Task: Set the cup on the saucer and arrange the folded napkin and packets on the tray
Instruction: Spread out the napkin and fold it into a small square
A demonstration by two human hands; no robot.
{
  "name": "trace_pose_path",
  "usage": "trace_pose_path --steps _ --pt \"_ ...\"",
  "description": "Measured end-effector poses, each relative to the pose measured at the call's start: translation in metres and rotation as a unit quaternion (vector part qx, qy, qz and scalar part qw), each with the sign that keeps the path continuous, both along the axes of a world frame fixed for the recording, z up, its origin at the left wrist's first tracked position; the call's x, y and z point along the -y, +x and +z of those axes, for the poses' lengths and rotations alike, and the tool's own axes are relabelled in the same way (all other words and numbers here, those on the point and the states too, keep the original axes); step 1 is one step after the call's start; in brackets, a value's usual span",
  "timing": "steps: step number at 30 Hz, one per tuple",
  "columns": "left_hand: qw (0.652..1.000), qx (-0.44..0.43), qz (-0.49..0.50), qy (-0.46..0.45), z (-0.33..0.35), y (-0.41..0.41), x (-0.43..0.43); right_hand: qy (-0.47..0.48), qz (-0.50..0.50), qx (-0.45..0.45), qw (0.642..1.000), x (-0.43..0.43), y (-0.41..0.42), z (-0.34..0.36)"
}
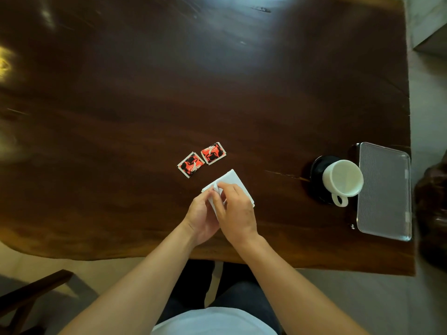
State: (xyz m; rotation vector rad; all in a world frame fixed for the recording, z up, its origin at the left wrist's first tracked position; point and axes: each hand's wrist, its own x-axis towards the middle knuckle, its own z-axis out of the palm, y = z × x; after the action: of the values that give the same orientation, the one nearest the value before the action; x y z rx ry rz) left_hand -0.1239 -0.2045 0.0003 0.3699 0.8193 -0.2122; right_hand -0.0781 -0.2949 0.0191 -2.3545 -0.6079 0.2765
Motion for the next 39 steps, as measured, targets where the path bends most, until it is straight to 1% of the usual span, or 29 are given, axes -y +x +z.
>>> trace_pose_path --steps 2,4,5,7,8,10,11,12,13,15,17,18,19,20,22,24,27,30,32,34,35,37,39 --pt "1.0 0.002 0.001 -0.006 0.001 0.0 0.002 0.005 -0.006 -0.011 1.0 -0.003 -0.003 0.001" --pt "0.999 0.007 0.006 -0.039 0.005 0.001 0.001 0.013 -0.003 -0.038 0.999 -0.004 -0.003 0.003" --pt "0.999 0.01 0.011 -0.046 0.006 0.0 0.0 0.023 0.004 -0.068 0.997 -0.002 -0.003 0.004" --pt "0.999 -0.007 0.018 -0.026 0.008 0.0 0.0 0.063 0.01 -0.147 0.987 0.007 0.001 0.008" --pt "0.999 -0.025 0.024 -0.016 0.007 0.0 -0.001 0.089 -0.006 -0.174 0.981 0.014 0.003 0.01" --pt "0.997 -0.058 0.052 -0.015 0.006 0.001 -0.001 0.111 -0.093 -0.165 0.976 0.03 0.007 0.011" --pt "0.995 -0.066 0.069 -0.018 0.005 0.002 -0.002 0.101 -0.157 -0.152 0.971 0.038 0.009 0.011" --pt "0.994 -0.07 0.083 -0.02 0.005 0.003 -0.003 0.084 -0.222 -0.16 0.958 0.044 0.011 0.011" --pt "0.993 -0.068 0.09 -0.021 0.006 0.004 -0.003 0.069 -0.274 -0.2 0.938 0.048 0.013 0.011" --pt "0.995 -0.051 0.085 -0.019 0.008 0.005 -0.002 0.072 -0.316 -0.345 0.881 0.05 0.017 0.013" --pt "0.998 -0.026 0.055 -0.015 0.011 0.006 0.002 0.143 -0.321 -0.483 0.802 0.046 0.019 0.016" --pt "1.0 -0.019 0.025 -0.002 0.012 0.007 0.004 0.19 -0.325 -0.521 0.766 0.044 0.019 0.017" --pt "1.0 -0.017 -0.014 0.022 0.014 0.008 0.005 0.229 -0.335 -0.536 0.74 0.041 0.019 0.018" --pt "0.997 -0.018 -0.055 0.051 0.015 0.009 0.005 0.251 -0.35 -0.531 0.73 0.04 0.02 0.018" --pt "0.99 -0.02 -0.105 0.096 0.017 0.009 0.004 0.257 -0.367 -0.502 0.74 0.04 0.025 0.019" --pt "0.987 -0.007 -0.113 0.117 0.019 0.007 -0.002 0.25 -0.354 -0.471 0.768 0.042 0.032 0.021" --pt "0.973 0.004 -0.151 0.173 0.026 0.009 -0.015 0.199 -0.294 -0.424 0.833 0.046 0.042 0.026" --pt "0.941 -0.025 -0.185 0.28 0.038 0.025 -0.016 0.137 -0.222 -0.376 0.889 0.044 0.048 0.033" --pt "0.902 -0.063 -0.182 0.385 0.047 0.038 -0.007 0.128 -0.198 -0.338 0.911 0.039 0.047 0.037" --pt "0.831 -0.09 -0.16 0.525 0.055 0.046 0.005 0.117 -0.208 -0.288 0.927 0.031 0.044 0.039" --pt "0.796 -0.091 -0.145 0.581 0.059 0.047 0.01 0.107 -0.221 -0.26 0.934 0.027 0.043 0.04" --pt "0.748 -0.081 -0.119 0.648 0.065 0.048 0.016 0.094 -0.242 -0.216 0.941 0.022 0.043 0.043" --pt "0.713 -0.091 -0.107 0.687 0.071 0.049 0.014 0.087 -0.244 -0.196 0.946 0.02 0.044 0.046"
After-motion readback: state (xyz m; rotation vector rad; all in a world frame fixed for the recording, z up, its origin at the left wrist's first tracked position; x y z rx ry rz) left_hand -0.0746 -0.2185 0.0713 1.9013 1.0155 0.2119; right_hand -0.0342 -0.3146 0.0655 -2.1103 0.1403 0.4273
